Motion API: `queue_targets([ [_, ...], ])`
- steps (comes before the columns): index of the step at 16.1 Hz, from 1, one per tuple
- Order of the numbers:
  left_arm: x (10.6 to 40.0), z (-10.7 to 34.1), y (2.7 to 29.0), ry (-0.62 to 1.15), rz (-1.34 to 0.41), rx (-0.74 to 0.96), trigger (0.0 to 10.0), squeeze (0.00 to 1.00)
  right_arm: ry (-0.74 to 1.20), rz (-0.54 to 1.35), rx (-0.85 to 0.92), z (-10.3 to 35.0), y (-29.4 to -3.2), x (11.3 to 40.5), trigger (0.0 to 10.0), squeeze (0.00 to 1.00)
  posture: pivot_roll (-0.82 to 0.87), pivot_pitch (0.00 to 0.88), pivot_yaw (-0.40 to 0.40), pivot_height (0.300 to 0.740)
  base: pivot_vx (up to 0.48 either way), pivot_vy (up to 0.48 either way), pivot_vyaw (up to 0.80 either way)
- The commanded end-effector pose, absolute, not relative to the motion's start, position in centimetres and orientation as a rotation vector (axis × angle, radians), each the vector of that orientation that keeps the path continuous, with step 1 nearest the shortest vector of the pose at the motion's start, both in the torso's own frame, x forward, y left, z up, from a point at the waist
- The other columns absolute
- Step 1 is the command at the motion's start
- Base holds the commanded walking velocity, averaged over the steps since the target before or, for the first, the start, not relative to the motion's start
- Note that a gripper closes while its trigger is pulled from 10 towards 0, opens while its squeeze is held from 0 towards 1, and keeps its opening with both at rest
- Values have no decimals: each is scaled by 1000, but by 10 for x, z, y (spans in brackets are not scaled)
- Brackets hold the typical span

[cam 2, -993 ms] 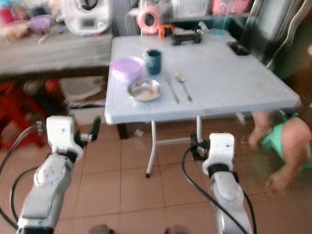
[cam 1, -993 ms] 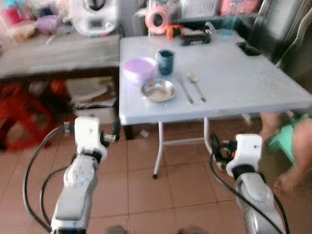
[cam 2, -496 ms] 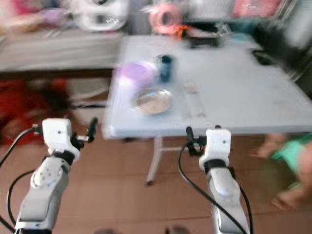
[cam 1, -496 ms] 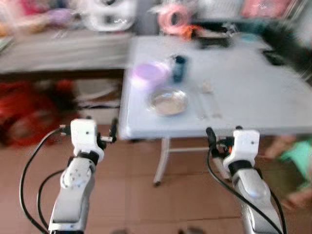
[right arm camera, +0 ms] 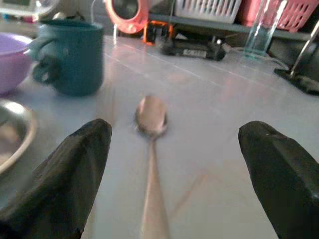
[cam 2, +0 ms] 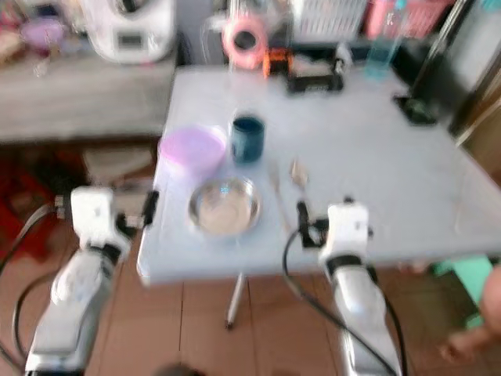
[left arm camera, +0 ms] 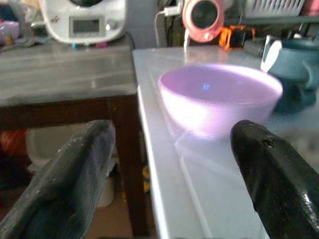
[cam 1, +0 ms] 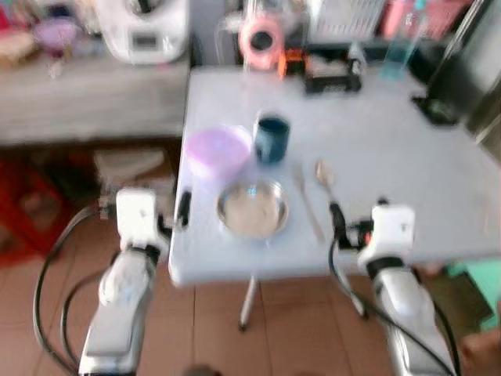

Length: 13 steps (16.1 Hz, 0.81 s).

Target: Setting the table

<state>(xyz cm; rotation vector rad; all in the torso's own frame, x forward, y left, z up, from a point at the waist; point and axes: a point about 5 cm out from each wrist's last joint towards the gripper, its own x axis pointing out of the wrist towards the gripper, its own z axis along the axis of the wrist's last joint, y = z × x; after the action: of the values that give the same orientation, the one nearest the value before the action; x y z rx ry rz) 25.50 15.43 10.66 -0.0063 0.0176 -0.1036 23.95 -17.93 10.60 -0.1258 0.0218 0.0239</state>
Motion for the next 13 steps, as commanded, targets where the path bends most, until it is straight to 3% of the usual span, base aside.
queue_targets([
  [1, 257, 112, 150, -6, -111, -19, 10000, 0, 15, 13, -139, 108, -184, 238, 10000, 0, -30, 0, 31, 740, 0, 0, 725],
  [10, 256, 117, 155, -31, -118, 0, 10000, 0, 19, 106, -120, 105, -170, 239, 10000, 0, -26, 0, 29, 740, 0, 0, 75],
  [13, 251, 115, 165, -23, -134, 31, 10000, 0, 32, 277, -66, 103, -146, 238, 10000, 0, 1, 0, 29, 740, 0, 0, 0],
])
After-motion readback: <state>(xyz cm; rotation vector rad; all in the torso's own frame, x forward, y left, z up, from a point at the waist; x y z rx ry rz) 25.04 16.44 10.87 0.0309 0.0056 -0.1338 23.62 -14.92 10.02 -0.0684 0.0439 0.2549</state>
